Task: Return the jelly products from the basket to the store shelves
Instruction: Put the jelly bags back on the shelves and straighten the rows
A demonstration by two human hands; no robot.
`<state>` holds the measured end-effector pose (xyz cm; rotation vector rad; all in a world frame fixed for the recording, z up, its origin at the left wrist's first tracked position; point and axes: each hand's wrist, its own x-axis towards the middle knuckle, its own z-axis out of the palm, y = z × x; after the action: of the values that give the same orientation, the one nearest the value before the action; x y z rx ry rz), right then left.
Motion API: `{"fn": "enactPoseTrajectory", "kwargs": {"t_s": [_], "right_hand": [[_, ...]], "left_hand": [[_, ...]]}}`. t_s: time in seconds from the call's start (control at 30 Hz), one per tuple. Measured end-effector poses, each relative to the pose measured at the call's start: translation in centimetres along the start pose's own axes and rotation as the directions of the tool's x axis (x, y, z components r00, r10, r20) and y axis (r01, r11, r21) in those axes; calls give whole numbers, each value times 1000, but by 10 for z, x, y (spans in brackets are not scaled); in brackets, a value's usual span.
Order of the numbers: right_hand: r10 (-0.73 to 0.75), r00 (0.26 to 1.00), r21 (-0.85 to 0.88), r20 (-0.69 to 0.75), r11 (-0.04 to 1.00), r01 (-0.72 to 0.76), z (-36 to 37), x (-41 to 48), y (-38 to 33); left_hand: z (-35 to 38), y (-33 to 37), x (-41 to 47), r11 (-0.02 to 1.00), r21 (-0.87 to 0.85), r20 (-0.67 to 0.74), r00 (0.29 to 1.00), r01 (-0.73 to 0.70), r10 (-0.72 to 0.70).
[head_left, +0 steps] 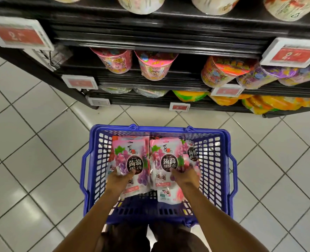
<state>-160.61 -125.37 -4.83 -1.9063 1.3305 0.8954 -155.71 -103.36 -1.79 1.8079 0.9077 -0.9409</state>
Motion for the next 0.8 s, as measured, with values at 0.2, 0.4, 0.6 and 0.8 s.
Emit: {"fn": "enactPoseTrajectory", "kwargs": {"t_s": [0.2, 0.4, 0.6, 0.8], "right_hand": [[-120, 989, 363, 88, 928, 81, -20, -36, -8], [-275, 943, 769, 188, 638, 33, -127, -152, -14], [-461, 887, 875, 27, 441, 202, -284, -312, -51], [-641, 727, 851, -245, 217, 478, -399, -454, -91]], "left_hand": [[-23, 22, -40, 995, -88, 192, 980, -41, 58], [-87, 87, -156, 958, -284, 298, 945, -42, 130], [-145, 195, -313, 908, -351, 286, 897, -228, 335], [-194, 305, -461, 781, -352, 251, 752, -515, 609]]}}
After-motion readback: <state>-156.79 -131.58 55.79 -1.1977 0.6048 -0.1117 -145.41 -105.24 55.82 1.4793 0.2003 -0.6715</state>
